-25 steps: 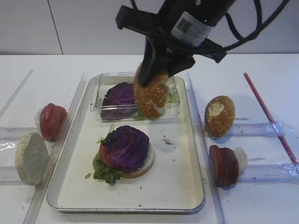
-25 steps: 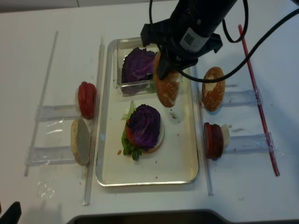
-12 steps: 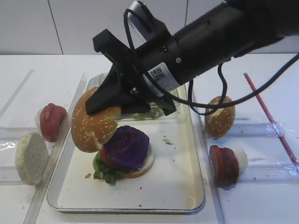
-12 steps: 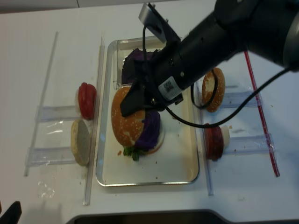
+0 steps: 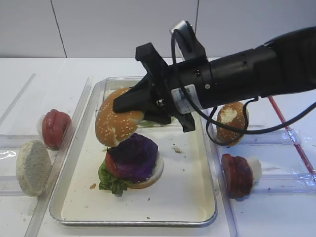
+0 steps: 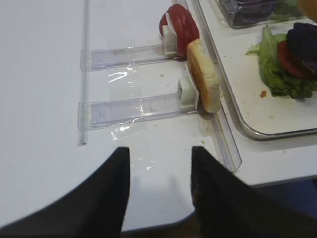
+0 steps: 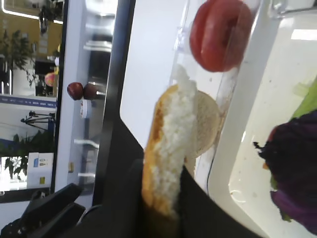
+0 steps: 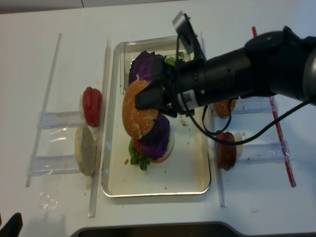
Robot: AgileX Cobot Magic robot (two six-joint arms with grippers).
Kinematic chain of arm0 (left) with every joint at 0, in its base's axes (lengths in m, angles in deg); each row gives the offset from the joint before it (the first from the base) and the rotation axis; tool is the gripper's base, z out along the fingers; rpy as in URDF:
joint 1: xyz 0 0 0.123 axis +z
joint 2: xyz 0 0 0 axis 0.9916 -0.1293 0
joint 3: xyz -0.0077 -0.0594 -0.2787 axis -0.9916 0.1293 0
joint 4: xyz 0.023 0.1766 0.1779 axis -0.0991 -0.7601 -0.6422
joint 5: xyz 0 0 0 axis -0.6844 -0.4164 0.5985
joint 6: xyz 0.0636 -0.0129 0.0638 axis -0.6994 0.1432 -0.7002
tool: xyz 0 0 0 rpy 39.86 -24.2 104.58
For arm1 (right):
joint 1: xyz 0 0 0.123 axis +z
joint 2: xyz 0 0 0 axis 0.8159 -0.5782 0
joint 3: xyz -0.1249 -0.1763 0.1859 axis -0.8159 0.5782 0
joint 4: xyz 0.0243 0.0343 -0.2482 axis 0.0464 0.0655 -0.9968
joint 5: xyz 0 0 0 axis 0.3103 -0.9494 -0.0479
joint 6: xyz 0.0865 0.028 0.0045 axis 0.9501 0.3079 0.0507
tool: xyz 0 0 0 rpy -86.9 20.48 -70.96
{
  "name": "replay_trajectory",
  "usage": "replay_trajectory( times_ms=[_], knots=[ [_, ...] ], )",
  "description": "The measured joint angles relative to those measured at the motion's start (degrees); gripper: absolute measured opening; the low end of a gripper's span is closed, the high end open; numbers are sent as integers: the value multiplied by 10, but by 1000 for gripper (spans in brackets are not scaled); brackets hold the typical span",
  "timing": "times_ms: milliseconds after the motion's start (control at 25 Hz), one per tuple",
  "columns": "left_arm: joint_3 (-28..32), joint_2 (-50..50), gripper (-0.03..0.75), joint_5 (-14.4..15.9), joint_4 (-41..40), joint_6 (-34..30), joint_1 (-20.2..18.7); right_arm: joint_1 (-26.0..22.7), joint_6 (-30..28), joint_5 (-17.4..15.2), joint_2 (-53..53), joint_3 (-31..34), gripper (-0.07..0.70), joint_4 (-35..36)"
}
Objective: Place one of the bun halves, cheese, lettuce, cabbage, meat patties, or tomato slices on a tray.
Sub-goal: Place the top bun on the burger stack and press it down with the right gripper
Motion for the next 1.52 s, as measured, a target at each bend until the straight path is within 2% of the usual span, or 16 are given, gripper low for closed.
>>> replay_trajectory(
  times_ms=[160, 440, 680, 1120, 1200, 1360, 1520],
  knots=[
    [0, 0, 282, 0, 0, 0, 0, -8, -16, 15, 0, 19, 136, 15],
    [0, 0, 282, 0, 0, 0, 0, -8, -31, 13, -39, 19, 136, 41],
    [0, 0, 282, 0, 0, 0, 0, -8, -31, 13, -69, 19, 136, 47],
    [0, 0, 282, 0, 0, 0, 0, -8, -32, 33, -75, 19, 137, 39],
    [0, 0, 282, 0, 0, 0, 0, -8, -27, 39, -75, 19, 162, 30],
    [0, 0, 282, 0, 0, 0, 0, -8, -21, 47, -75, 19, 269, 13],
    [0, 0, 282, 0, 0, 0, 0, -8, -20, 48, -75, 19, 338, 11]
  ],
)
